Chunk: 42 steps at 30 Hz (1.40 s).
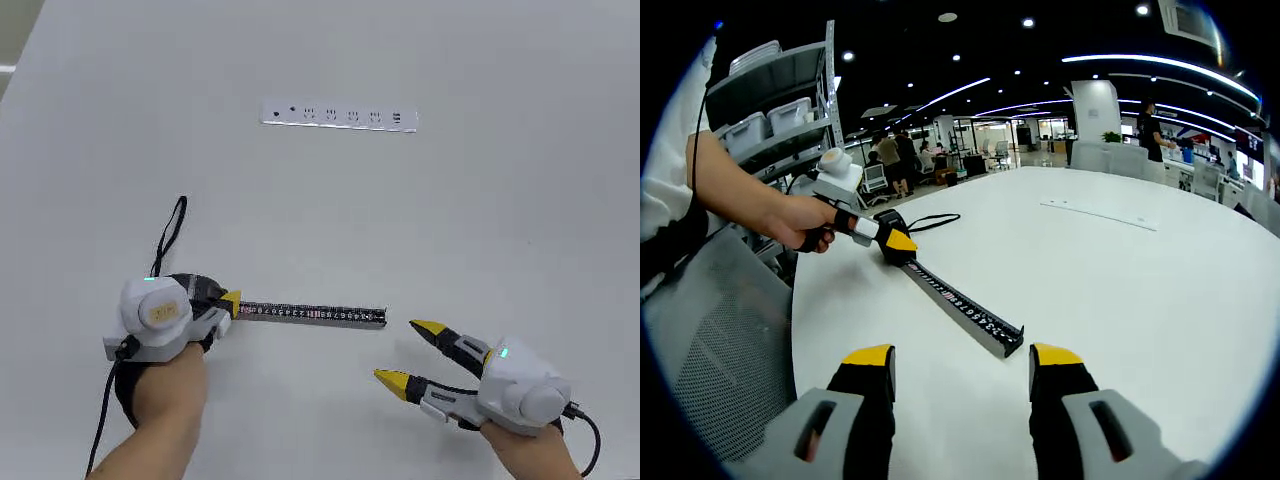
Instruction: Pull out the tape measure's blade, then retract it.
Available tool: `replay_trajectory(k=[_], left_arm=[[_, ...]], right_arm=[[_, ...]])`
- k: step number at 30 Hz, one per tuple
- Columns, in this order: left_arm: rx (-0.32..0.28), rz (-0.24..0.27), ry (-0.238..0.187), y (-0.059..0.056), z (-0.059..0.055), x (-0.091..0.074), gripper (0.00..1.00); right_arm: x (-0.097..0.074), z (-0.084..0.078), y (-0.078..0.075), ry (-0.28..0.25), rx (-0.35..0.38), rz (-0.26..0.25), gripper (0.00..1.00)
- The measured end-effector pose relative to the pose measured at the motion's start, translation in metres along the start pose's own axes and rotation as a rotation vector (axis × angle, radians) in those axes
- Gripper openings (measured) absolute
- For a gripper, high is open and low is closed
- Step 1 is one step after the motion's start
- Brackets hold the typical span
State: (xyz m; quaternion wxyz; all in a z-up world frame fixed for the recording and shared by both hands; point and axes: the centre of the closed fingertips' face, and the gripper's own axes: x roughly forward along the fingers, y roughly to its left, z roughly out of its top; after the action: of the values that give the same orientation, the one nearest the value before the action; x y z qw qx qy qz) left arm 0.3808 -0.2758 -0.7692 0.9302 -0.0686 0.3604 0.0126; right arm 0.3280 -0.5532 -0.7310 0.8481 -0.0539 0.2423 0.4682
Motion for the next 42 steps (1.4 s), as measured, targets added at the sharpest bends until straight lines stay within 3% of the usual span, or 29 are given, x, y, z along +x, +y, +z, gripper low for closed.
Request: replay_trajectory(k=[7, 20, 42], left_arm=[[-0.020, 0.004, 0.000, 0.000, 0.000, 0.000, 0.71], [-0.024, 0.005, 0.002, -0.002, 0.002, -0.004, 0.71], [-0.029, 0.010, 0.000, 0.001, 0.001, -0.002, 0.71]], right_arm=[[0.005, 0.006, -0.005, -0.009, -0.039, 0.060, 0.53], [0.019, 0.001, -0.011, 0.024, -0.105, 0.153, 0.50], [0.036, -0.010, -0.029, 0.054, -0.126, 0.211, 0.42]])
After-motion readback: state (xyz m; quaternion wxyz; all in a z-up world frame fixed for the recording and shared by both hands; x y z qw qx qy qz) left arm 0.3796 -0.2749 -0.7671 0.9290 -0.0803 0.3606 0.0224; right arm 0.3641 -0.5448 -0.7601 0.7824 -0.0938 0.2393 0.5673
